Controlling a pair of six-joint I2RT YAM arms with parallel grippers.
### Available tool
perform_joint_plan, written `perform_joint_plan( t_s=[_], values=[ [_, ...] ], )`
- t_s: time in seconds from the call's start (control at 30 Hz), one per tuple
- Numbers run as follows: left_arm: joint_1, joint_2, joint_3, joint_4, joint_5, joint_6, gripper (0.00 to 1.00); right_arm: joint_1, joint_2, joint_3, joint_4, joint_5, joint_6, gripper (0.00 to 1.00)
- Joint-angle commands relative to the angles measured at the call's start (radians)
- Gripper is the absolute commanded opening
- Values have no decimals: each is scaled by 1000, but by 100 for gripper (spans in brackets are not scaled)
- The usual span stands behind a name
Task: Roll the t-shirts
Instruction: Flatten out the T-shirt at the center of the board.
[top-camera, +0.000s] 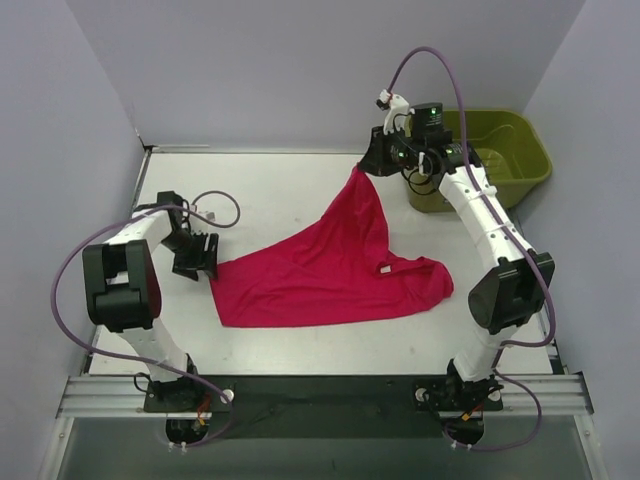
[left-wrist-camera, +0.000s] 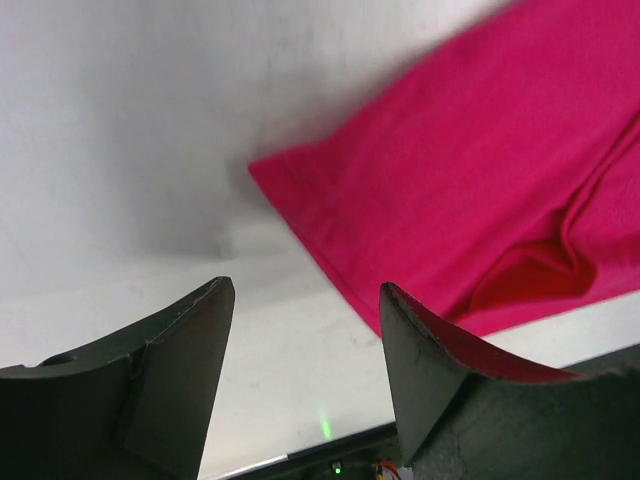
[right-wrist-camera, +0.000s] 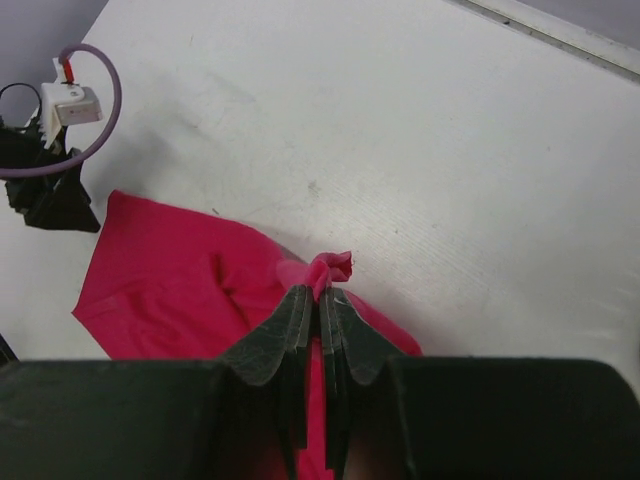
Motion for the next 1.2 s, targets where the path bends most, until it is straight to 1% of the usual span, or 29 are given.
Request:
perform_joint_plan(
  t_s=[0.0,0.07,0.23,0.3,0.37,0.4,0.47,0.5,0.53,0.6,0.7,0.73,0.77,0.8,0.83,0.9,0.97,1.07,1.17],
  values=[
    [-38,92,96,112,-14,-36,70,10,-31,9,-22,-18,-13,0],
    [-52,138,130,111,-31,-44,70,9,-32,9,-30,-10,-15,0],
    [-73,183,153,129,-38,-53,69,10,-41,-10,-38,5,-13,0],
    [-78,201,158,125,-35,-49,63,10,-43,-16,-38,10,-15,0],
    [-78,211,156,115,-35,-50,53,10,-45,-22,-39,11,-42,0],
    [-78,212,156,112,-32,-47,41,12,-45,-22,-39,20,-41,0],
    [-79,217,159,85,-23,-43,33,7,-32,-18,-39,28,-41,0],
    [-76,217,167,76,-20,-38,25,6,-28,-13,-39,28,-41,0],
    [-76,215,170,54,-14,-33,19,3,-17,-10,-39,28,-39,0],
    [-75,211,191,15,-14,-9,0,-7,-2,16,-39,34,-41,0],
    [-69,163,288,-36,-37,8,0,-27,31,103,-39,70,-67,0],
    [-59,142,367,-46,-28,13,0,-34,44,131,-38,73,-77,0],
    [-56,92,404,-53,-17,22,0,-48,51,195,-39,74,-87,0],
    [-52,64,450,-58,-8,30,0,-56,55,223,-38,74,-99,0],
    [-53,36,524,-55,-5,36,0,-65,64,249,-38,73,-122,0],
    [-52,-45,596,-35,-3,54,0,-80,67,321,-38,71,-153,0],
    [-52,-122,665,-17,-17,62,0,-86,49,354,-38,74,-191,0],
    [-53,-222,692,31,-34,82,0,-91,-6,369,-23,88,-246,0],
    [-55,-329,655,88,-58,109,0,-96,-83,340,19,120,-265,0]
  ],
)
